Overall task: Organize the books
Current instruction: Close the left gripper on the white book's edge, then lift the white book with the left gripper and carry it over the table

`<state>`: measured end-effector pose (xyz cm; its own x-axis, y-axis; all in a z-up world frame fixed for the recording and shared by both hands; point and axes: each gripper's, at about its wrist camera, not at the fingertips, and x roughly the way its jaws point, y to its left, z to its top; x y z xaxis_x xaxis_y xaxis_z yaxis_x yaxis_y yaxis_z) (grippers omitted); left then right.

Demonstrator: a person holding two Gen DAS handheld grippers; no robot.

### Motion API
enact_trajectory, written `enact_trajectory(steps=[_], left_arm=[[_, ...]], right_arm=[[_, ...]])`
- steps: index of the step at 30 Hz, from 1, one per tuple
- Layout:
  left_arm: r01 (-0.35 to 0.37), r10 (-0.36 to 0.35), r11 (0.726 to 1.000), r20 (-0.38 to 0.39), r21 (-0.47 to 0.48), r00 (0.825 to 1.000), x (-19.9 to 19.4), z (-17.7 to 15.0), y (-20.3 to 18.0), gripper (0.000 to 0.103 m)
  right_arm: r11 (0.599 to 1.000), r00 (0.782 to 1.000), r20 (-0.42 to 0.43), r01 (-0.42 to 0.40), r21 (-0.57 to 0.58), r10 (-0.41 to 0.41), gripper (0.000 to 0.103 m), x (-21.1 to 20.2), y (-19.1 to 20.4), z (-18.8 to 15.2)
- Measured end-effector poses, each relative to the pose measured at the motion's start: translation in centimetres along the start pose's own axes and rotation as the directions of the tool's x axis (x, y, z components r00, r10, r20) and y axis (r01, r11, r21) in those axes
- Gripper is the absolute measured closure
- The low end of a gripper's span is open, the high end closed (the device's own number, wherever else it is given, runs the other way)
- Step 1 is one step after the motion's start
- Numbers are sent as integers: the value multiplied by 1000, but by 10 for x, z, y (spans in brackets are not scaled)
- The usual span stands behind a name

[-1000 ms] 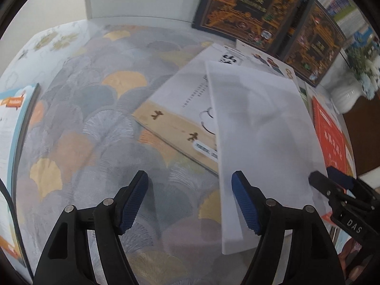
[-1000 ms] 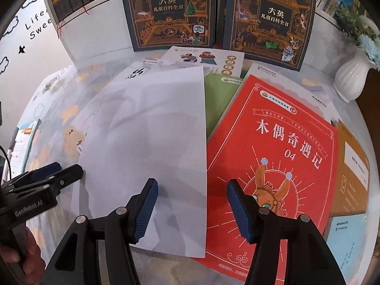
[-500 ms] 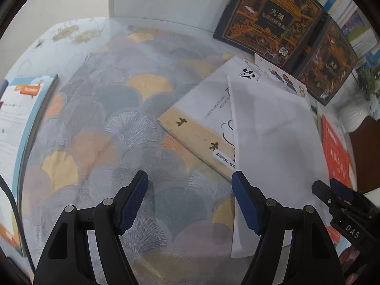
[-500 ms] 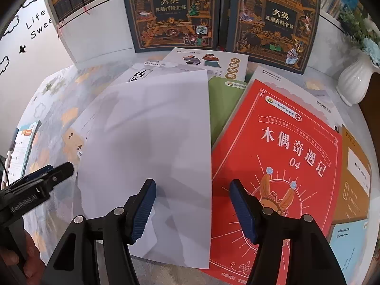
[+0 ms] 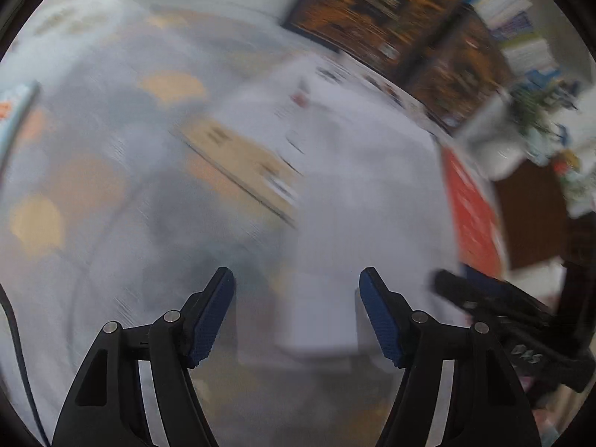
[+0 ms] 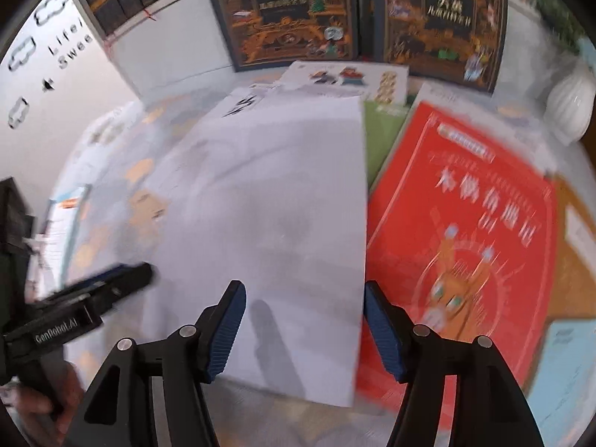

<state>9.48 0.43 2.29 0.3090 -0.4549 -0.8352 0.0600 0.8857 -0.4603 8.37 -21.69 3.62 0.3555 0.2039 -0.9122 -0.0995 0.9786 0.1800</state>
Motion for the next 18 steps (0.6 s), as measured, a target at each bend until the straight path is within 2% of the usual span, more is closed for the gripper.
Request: enact_trajectory(steps=[1,3,4,6,10,12,15,18], left_arm=[[-27,28,998,-8,50,1000,0,-10,-9,36],[-95,94,990,12,102,995,-5,-27,-17,36],[-88,88,992,5,89,996,-8,-35,-14,36],[-64,64,997,-8,39,998,-13,-42,-2,36],[-102,101,995,38,24,994,-28,-27,11,35],[-126,124,992,61,26,990,-29,-8,17,28],[-118,117,993,31,29,993,-13,17,23,28],[-112,113,992,-7,62,994,5,29,18,28]], right_arm=[[1000,1000,-12,-9,-11,9,43,-2,6,-6],[998,999,-19,33,-55,-34,43,-6,20,-20],[996,998,-15,58,-68,-60,43,-10,24,-31],[997,998,-25,57,-48,-58,43,-15,20,-48],[998,997,-42,60,10,-59,43,-21,-1,-66],[998,998,-11,56,25,-55,43,-30,-6,-59],[997,996,48,70,21,-71,43,-36,-2,-31],[992,990,69,125,16,-126,43,-24,4,-6]])
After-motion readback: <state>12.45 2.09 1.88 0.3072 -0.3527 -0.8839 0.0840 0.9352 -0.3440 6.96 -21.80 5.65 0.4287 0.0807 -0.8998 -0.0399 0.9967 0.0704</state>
